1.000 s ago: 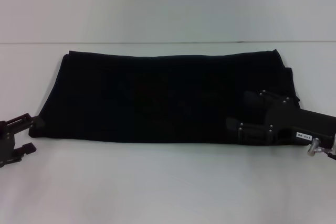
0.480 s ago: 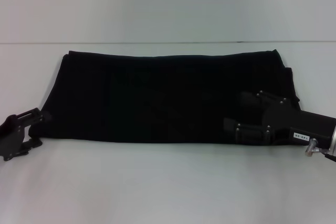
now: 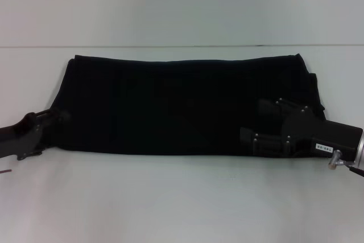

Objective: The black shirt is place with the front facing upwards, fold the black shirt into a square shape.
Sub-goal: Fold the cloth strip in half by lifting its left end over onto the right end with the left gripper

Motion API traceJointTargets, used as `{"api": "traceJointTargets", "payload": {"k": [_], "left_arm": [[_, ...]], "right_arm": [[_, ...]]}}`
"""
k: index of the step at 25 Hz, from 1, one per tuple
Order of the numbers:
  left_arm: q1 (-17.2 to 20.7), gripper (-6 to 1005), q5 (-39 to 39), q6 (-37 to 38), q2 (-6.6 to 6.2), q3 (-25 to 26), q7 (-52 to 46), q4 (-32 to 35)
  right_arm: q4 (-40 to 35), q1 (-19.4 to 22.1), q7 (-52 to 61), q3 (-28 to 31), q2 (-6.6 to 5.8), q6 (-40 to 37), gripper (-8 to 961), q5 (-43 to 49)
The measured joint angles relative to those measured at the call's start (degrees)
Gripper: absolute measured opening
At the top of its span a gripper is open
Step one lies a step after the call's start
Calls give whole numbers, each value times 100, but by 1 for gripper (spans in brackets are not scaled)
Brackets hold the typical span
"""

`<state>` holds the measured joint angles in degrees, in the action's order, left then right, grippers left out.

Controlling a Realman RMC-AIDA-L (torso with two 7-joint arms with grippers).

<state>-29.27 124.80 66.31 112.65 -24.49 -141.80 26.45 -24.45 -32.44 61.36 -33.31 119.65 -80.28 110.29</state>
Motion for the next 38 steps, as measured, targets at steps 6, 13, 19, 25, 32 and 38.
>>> {"api": "traceJointTargets", "payload": {"k": [6, 13, 19, 25, 32, 38], "left_arm": [[-34, 866, -48, -100, 68, -64, 56, 58], [-25, 724, -41, -179, 94, -78, 246, 98], [-49, 449, -59, -215, 99, -67, 247, 83], [-60, 247, -59, -241, 100, -73, 253, 85], [-61, 56, -60, -303, 126, -50, 301, 105], [-30, 4, -83, -370, 120, 131, 357, 130]], "right_arm": [[3, 1, -1, 0, 6, -1, 940, -8], [3, 1, 0, 0, 4, 2, 940, 57], [-53, -3, -205, -429, -6, 33, 941, 196], [-59, 3, -524, -506, -10, 45, 941, 200], [-59, -4, -533, -510, -3, 54, 941, 203], [-57, -2, -525, -462, -4, 57, 941, 168]]}}
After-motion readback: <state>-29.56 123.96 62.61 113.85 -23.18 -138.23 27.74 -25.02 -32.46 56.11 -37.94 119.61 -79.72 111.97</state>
